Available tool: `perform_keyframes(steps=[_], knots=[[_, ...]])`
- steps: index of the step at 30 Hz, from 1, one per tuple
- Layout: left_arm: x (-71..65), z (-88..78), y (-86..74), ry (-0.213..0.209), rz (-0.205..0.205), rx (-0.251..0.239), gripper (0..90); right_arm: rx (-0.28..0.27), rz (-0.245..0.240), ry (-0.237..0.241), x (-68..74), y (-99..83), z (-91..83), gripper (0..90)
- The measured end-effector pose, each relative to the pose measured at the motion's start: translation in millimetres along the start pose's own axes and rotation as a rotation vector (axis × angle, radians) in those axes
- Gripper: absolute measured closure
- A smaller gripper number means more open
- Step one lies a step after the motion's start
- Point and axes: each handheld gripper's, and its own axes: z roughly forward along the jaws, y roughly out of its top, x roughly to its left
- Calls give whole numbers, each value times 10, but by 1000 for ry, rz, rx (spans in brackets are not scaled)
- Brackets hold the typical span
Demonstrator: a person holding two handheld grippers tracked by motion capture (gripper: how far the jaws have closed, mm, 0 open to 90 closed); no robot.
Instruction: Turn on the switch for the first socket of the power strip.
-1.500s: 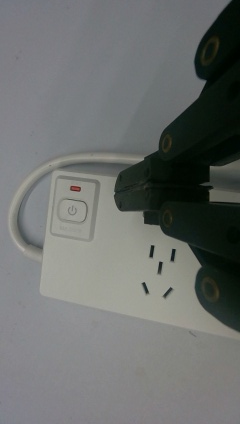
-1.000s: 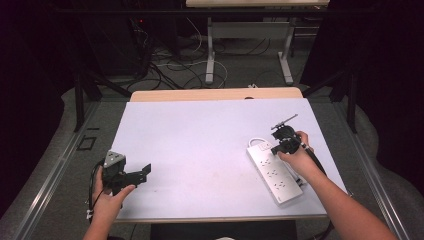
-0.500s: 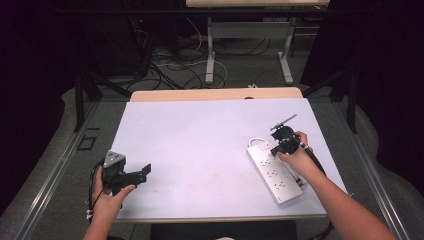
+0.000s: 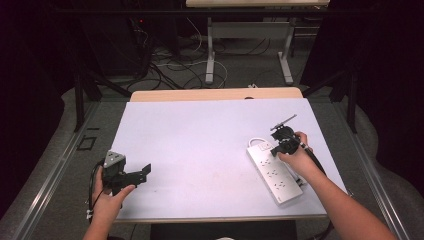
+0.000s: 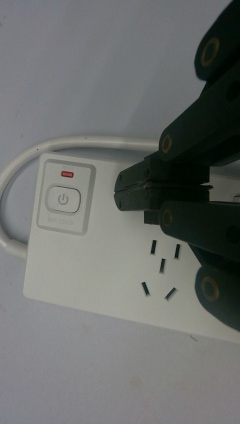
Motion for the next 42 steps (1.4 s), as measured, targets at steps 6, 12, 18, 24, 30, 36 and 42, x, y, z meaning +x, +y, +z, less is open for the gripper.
perform_keyframes(steps=[6, 12, 18, 24, 30, 36, 42], knots=[[0, 1, 0, 0, 1, 1, 19, 0, -1, 2, -2, -1, 0, 900], [-1, 2, -1, -2, 2, 1, 19, -23, -5, 10, -2, -6, 15, 900], [-1, 5, -1, -2, 6, 1, 19, -20, 9, 10, 3, -7, 22, 900], [-2, 0, 0, -1, 3, 1, 20, -29, -8, 5, -14, -2, 53, 900], [5, 1, -1, 0, 6, 4, 20, -27, 17, 17, -22, 2, 53, 900], [2, 2, -1, -2, 5, 4, 19, -23, 26, 11, -9, -1, 47, 893], [0, 2, -1, -1, 2, 1, 20, -23, 20, 1, -17, -1, 46, 870]])
